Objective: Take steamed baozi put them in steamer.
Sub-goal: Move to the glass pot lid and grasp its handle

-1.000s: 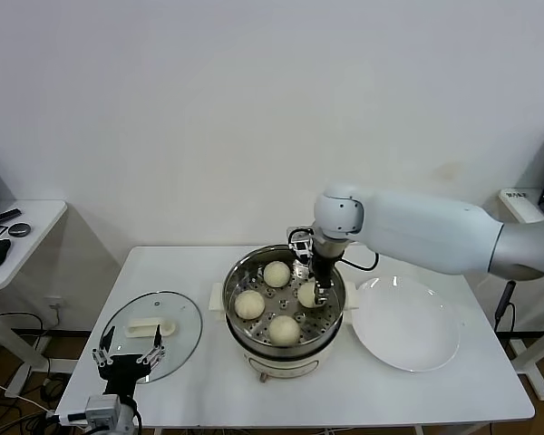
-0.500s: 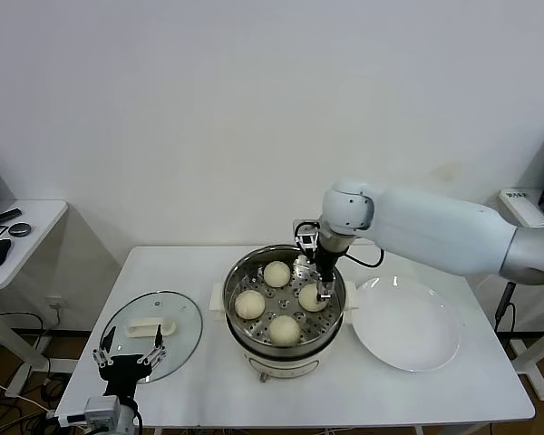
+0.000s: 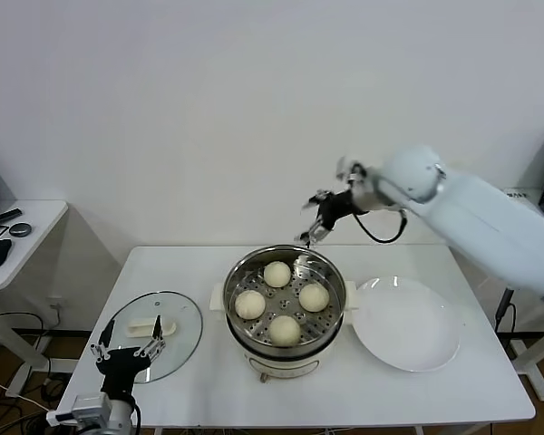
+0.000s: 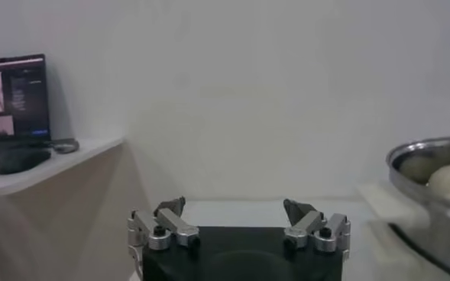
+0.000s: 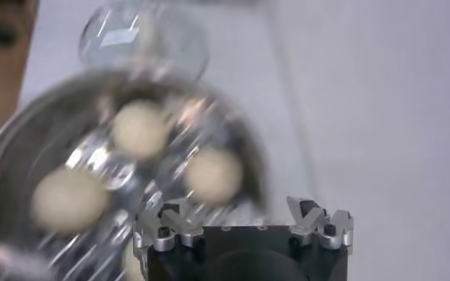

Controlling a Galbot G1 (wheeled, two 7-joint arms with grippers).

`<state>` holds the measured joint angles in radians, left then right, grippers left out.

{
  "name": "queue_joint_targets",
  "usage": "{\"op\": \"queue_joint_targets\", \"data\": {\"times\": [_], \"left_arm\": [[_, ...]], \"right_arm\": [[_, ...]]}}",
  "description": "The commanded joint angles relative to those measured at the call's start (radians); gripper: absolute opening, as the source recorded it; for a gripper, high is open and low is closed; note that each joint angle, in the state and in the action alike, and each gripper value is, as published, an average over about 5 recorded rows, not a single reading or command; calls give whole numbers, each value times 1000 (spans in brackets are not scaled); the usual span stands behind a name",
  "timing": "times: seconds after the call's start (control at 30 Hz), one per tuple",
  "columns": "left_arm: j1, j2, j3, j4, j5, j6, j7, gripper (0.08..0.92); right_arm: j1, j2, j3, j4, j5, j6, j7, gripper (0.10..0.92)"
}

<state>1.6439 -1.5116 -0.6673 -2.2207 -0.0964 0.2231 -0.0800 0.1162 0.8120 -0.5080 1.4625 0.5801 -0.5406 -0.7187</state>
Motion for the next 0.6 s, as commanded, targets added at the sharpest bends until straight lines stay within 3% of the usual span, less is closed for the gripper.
{"op": "queue_joint_targets", "data": {"times": [0.03, 0.43, 0.6], "left_arm": [[-35, -5, 5, 7, -20, -22, -21, 823], [-118, 68, -49, 137, 84, -74, 42, 823], [-151, 87, -60, 235, 431, -169, 19, 823]], "right_arm": [[-594, -51, 723, 94, 72, 185, 356, 823], [-1100, 313, 1238, 194, 13, 380, 506, 823], [-1253, 409, 1277, 231, -19, 433, 534, 823]]}}
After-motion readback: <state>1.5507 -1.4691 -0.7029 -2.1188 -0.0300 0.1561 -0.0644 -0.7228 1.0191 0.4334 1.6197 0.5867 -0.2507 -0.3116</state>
